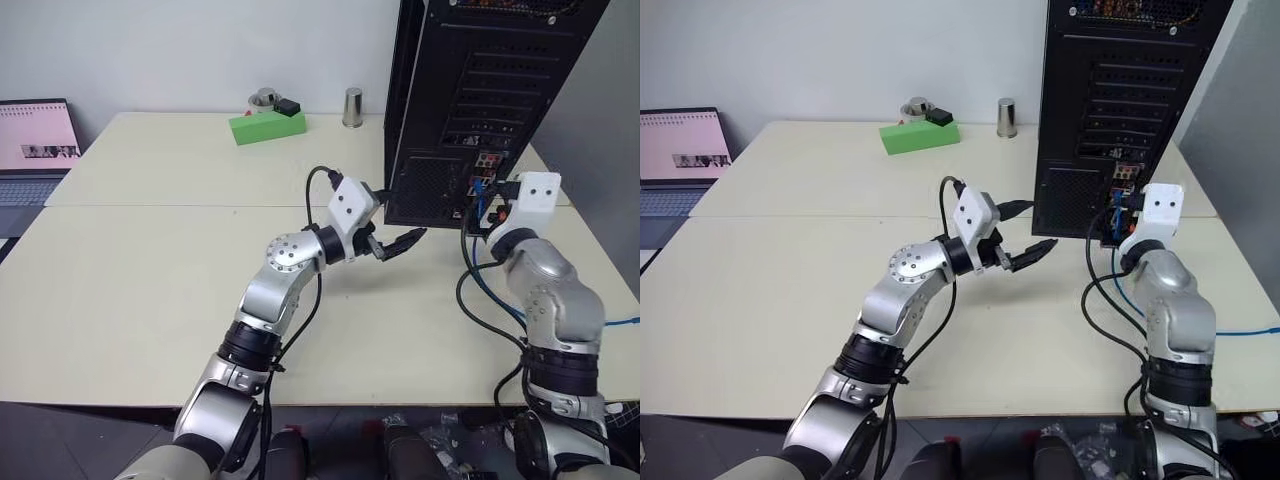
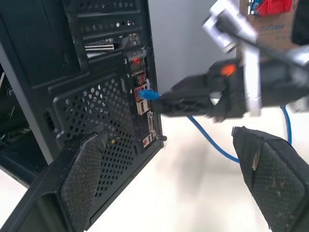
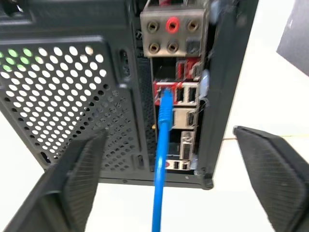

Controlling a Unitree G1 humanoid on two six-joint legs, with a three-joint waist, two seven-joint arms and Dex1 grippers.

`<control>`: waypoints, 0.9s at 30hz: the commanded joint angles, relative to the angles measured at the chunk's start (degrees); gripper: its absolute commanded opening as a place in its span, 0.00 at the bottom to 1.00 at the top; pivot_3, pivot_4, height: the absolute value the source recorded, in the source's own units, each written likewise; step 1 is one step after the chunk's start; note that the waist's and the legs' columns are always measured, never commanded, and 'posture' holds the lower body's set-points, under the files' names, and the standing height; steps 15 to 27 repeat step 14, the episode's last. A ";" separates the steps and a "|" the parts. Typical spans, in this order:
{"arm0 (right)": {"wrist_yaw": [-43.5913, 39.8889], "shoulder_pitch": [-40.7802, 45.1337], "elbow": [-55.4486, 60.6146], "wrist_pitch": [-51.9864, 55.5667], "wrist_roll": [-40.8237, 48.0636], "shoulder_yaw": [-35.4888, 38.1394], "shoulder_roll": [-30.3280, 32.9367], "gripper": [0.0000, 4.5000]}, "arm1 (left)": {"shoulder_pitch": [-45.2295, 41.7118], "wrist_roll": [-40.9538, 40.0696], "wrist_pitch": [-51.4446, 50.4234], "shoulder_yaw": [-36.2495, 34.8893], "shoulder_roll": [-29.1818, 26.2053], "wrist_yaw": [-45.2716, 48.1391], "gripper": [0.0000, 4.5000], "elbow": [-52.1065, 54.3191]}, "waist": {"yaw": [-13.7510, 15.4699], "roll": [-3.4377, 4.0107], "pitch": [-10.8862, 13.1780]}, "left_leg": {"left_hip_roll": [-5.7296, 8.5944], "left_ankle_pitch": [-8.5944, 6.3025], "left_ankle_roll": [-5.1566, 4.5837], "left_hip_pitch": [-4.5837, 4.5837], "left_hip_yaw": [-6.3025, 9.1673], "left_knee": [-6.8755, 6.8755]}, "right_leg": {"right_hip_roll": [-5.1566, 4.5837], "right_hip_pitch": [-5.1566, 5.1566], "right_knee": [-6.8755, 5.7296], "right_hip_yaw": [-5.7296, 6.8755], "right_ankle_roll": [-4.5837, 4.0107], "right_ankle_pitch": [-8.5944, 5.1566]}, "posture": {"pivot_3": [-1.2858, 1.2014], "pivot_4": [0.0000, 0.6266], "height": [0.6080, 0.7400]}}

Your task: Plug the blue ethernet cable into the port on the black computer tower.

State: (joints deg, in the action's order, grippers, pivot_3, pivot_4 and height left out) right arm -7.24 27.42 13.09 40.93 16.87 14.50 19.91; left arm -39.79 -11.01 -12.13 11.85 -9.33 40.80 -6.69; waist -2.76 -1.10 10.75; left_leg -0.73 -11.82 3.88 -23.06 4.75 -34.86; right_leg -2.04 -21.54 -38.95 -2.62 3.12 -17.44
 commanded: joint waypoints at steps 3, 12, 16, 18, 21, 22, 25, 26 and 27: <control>-13.63 -7.52 8.51 -4.17 3.75 1.03 8.83 0.99 | 1.92 1.45 -1.60 -1.28 -6.34 1.59 0.98 4.42 | -0.13 0.00 0.00 | 0.00 0.00 0.00 0.00 0.01 0.00 | 0.00 0.02 0.04 0.01 0.01 -0.01 | 0.52 0.24 1.00; -26.51 -12.03 9.65 -9.18 9.94 6.25 16.65 0.99 | 5.60 -3.17 -2.68 -8.21 -18.59 8.99 0.98 4.48 | -0.15 -0.03 0.04 | -0.03 0.00 0.00 0.03 0.00 0.00 | 0.02 0.05 0.03 0.01 0.02 -0.01 | 0.52 0.24 1.00; -28.86 -11.93 9.13 -9.13 11.36 7.27 18.81 0.99 | 5.99 -5.57 -3.39 -9.86 -20.75 11.66 0.98 5.72 | -0.07 -0.03 0.04 | -0.02 0.00 0.00 0.01 0.00 0.00 | 0.00 0.05 0.06 0.01 0.02 -0.01 | 0.52 0.24 1.00; -28.86 -11.93 9.13 -9.13 11.36 7.27 18.81 0.99 | 5.99 -5.57 -3.39 -9.86 -20.75 11.66 0.98 5.72 | -0.07 -0.03 0.04 | -0.02 0.00 0.00 0.01 0.00 0.00 | 0.00 0.05 0.06 0.01 0.02 -0.01 | 0.52 0.24 1.00; -28.86 -11.93 9.13 -9.13 11.36 7.27 18.81 0.99 | 5.99 -5.57 -3.39 -9.86 -20.75 11.66 0.98 5.72 | -0.07 -0.03 0.04 | -0.02 0.00 0.00 0.01 0.00 0.00 | 0.00 0.05 0.06 0.01 0.02 -0.01 | 0.52 0.24 1.00; -28.86 -11.93 9.13 -9.13 11.36 7.27 18.81 0.99 | 5.99 -5.57 -3.39 -9.86 -20.75 11.66 0.98 5.72 | -0.07 -0.03 0.04 | -0.02 0.00 0.00 0.01 0.00 0.00 | 0.00 0.05 0.06 0.01 0.02 -0.01 | 0.52 0.24 1.00; -28.86 -11.93 9.13 -9.13 11.36 7.27 18.81 0.99 | 5.99 -5.57 -3.39 -9.86 -20.75 11.66 0.98 5.72 | -0.07 -0.03 0.04 | -0.02 0.00 0.00 0.01 0.00 0.00 | 0.00 0.05 0.06 0.01 0.02 -0.01 | 0.52 0.24 1.00; -28.86 -11.93 9.13 -9.13 11.36 7.27 18.81 0.99 | 5.99 -5.57 -3.39 -9.86 -20.75 11.66 0.98 5.72 | -0.07 -0.03 0.04 | -0.02 0.00 0.00 0.01 0.00 0.00 | 0.00 0.05 0.06 0.01 0.02 -0.01 | 0.52 0.24 1.00; -28.86 -11.93 9.13 -9.13 11.36 7.27 18.81 0.99 | 5.99 -5.57 -3.39 -9.86 -20.75 11.66 0.98 5.72 | -0.07 -0.03 0.04 | -0.02 0.00 0.00 0.01 0.00 0.00 | 0.00 0.05 0.06 0.01 0.02 -0.01 | 0.52 0.24 1.00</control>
